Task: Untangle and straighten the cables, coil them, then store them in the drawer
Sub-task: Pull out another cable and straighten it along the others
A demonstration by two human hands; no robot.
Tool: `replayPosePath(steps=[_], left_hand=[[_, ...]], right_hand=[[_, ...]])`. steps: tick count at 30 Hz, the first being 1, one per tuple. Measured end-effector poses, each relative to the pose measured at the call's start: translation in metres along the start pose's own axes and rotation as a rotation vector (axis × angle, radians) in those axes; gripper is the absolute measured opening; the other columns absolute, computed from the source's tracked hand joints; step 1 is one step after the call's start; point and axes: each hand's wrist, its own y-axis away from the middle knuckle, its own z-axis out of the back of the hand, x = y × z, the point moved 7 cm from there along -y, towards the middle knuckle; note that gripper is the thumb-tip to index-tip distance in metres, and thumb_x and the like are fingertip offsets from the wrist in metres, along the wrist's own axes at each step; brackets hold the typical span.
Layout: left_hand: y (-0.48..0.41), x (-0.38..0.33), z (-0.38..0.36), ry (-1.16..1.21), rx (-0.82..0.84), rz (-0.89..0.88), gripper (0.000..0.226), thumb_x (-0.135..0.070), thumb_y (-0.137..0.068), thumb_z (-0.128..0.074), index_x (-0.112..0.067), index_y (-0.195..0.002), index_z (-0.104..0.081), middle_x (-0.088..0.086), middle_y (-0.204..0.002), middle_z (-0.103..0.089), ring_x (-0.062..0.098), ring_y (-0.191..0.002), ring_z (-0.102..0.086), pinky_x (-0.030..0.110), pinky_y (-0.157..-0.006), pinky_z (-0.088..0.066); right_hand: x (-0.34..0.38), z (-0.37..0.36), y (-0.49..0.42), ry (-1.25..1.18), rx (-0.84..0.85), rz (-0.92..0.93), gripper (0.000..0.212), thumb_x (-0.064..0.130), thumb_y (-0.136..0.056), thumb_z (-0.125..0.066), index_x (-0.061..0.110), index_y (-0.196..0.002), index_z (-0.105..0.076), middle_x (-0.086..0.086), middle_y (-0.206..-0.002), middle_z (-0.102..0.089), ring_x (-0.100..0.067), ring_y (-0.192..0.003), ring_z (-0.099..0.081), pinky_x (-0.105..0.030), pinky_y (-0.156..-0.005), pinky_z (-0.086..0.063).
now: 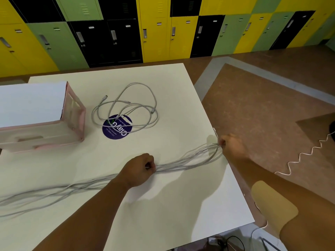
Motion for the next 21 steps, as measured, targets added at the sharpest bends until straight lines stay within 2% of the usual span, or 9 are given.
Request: replayPosePath(steps=[3, 6, 11, 13, 16, 21], left_hand=[[0.002, 0.001, 0.0, 0.012, 0.002, 0.009, 0.009, -0.022, -0.091, -0.063, -0.023, -0.082, -0.062, -0.01, -0.081, -0.06, 0.007, -0.076, -0.057, 0.027, -0.074, -0.048], [0.002, 0.003, -0.001, 0.014, -0.01, 0.004, 0.01, -0.022, -0.094, -0.061, -0.025, -0.084, -0.065, -0.011, -0.081, -0.058, 0.004, -0.076, -0.055, 0.024, -0.072, -0.044], [0.004, 0.004, 0.0, 0.089, -0.052, 0.073, 0.008, -0.023, -0.088, -0.07, -0.028, -0.086, -0.064, -0.009, -0.079, -0.063, 0.007, -0.073, -0.059, 0.025, -0.07, -0.049], [0.003, 0.001, 0.0, 0.041, -0.058, 0.067, 0.007, -0.027, -0.088, -0.069, -0.027, -0.084, -0.064, -0.011, -0.081, -0.061, 0.007, -0.075, -0.057, 0.025, -0.069, -0.048], [0.003, -0.007, -0.002, -0.126, -0.067, -0.013, 0.009, -0.028, -0.091, -0.065, -0.022, -0.085, -0.066, -0.011, -0.082, -0.054, 0.01, -0.08, -0.052, 0.024, -0.07, -0.041], [0.003, -0.011, 0.002, -0.28, -0.126, -0.069, 0.008, -0.029, -0.089, -0.065, -0.023, -0.087, -0.07, -0.006, -0.089, -0.056, 0.017, -0.085, -0.053, 0.032, -0.07, -0.046]], right_hand=[[-0.005, -0.006, 0.004, -0.027, -0.009, -0.023, 0.018, -0.001, -0.088, -0.059, 0.013, -0.089, -0.07, -0.011, -0.099, -0.062, -0.024, -0.08, -0.051, -0.024, -0.072, -0.037], [-0.008, -0.006, 0.006, -0.072, -0.03, -0.067, 0.022, -0.001, -0.088, -0.055, 0.014, -0.091, -0.071, -0.012, -0.1, -0.065, -0.026, -0.081, -0.051, -0.027, -0.072, -0.04], [-0.006, 0.003, 0.014, -0.039, 0.015, -0.107, 0.022, -0.001, -0.086, -0.051, 0.017, -0.092, -0.062, -0.011, -0.094, -0.064, -0.031, -0.086, -0.057, -0.029, -0.071, -0.042], [0.005, 0.007, 0.021, -0.015, -0.013, -0.067, 0.023, 0.0, -0.087, -0.051, 0.017, -0.097, -0.063, -0.008, -0.1, -0.06, -0.028, -0.09, -0.052, -0.029, -0.075, -0.04], [0.028, 0.006, 0.032, -0.01, -0.066, 0.02, 0.026, 0.001, -0.087, -0.053, 0.016, -0.103, -0.068, -0.007, -0.112, -0.06, -0.029, -0.105, -0.052, -0.032, -0.083, -0.044], [0.078, -0.007, 0.05, -0.029, -0.06, 0.203, 0.028, 0.001, -0.083, -0.055, 0.018, -0.101, -0.069, -0.001, -0.11, -0.061, -0.025, -0.108, -0.052, -0.035, -0.086, -0.047]])
